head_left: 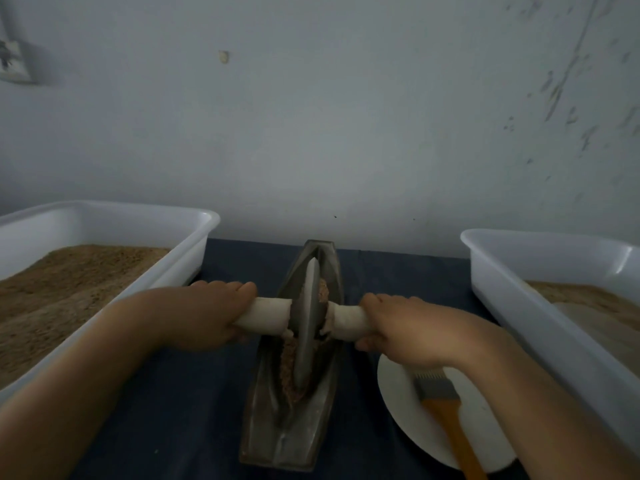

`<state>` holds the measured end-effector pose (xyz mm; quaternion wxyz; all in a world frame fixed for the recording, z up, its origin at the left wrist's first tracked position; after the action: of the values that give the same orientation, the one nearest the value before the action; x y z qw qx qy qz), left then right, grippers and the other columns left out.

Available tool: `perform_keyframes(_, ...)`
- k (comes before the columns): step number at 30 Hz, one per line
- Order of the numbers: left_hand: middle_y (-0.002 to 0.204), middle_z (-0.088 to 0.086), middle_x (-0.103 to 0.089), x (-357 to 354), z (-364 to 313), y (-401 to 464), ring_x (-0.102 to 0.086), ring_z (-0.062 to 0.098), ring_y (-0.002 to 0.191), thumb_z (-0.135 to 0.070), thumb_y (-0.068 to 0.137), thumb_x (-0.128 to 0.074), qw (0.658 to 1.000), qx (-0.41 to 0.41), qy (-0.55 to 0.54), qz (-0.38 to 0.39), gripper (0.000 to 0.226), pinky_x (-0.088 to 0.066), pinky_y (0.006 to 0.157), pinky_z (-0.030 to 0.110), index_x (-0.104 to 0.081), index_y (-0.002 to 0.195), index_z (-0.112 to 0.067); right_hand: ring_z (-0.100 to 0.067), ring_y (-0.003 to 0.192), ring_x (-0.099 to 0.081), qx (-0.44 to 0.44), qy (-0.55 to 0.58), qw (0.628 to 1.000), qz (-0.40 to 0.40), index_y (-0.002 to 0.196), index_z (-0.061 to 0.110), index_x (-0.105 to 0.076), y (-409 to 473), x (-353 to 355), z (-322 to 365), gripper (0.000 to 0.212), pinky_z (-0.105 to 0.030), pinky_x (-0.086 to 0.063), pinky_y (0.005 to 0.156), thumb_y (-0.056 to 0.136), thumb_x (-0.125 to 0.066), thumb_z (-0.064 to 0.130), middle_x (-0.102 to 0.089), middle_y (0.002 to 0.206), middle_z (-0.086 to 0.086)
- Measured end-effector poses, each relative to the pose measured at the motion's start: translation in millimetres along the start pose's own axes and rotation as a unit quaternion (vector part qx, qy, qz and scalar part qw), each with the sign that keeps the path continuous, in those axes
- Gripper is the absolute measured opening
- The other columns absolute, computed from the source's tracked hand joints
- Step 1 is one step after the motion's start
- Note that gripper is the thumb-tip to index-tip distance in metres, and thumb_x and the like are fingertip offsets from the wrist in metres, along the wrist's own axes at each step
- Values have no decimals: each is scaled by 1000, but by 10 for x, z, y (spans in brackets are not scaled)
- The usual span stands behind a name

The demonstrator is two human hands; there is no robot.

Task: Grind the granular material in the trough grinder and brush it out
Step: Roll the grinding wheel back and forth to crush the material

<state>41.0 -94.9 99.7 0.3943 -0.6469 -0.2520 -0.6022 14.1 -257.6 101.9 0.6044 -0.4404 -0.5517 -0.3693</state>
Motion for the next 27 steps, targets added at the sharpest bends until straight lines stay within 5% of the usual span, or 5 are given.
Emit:
perform_keyframes(6, 114, -8, -47, -18, 89, 104, -47, 7, 101, -33, 94, -51, 999, 10, -32, -11, 24, -38, 91, 23, -33, 110, -28, -18, 96, -44, -11, -13, 998, -53, 116, 13, -43, 104, 31, -45, 30, -28, -26, 74, 96, -47, 35, -50, 115, -5)
perform_keyframes(12, 128, -3, -42, 129, 179, 338, -43, 14, 114, -32, 95, -47, 966, 69, 76, -236, 36, -33, 100, 28, -34, 127, -22, -23, 108, -43, -37, -73, 973, -216, 126, 13, -41, 376, 64, -274, 39, -32, -27, 81, 90, -51, 24, -47, 120, -5)
perform_keyframes(16, 128, -1, -40, 172, 137, 388, -40, 17, 114, -24, 94, -44, 942, 96, 108, -304, 40, -29, 101, 29, -33, 132, -20, -20, 109, -41, -42, -58, 965, -252, 134, 14, -38, 453, 44, -376, 50, -29, -23, 85, 87, -55, 18, -45, 124, -3)
perform_keyframes(20, 126, -2, -41, 165, 112, 356, -41, 14, 112, -31, 94, -46, 949, 78, 99, -288, 38, -30, 100, 27, -34, 129, -21, -21, 106, -42, -39, -56, 970, -235, 127, 15, -40, 422, 30, -355, 40, -30, -24, 80, 90, -53, 19, -47, 119, -3)
perform_keyframes(27, 124, -7, -44, 66, 81, 187, -43, 7, 107, -38, 94, -48, 989, 33, 60, -133, 33, -32, 95, 23, -33, 120, -25, -21, 104, -46, -15, -39, 993, -107, 121, 13, -41, 208, 26, -120, 33, -29, -26, 76, 95, -49, 32, -49, 117, -5)
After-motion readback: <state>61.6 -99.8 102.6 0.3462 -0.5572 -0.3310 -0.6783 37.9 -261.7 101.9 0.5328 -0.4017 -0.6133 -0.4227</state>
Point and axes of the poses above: each hand's wrist, its own y-axis towards the middle knuckle, its own x-axis out of the back of the hand, z = x × y, the point moved 9 cm from there along y, towards the middle knuckle
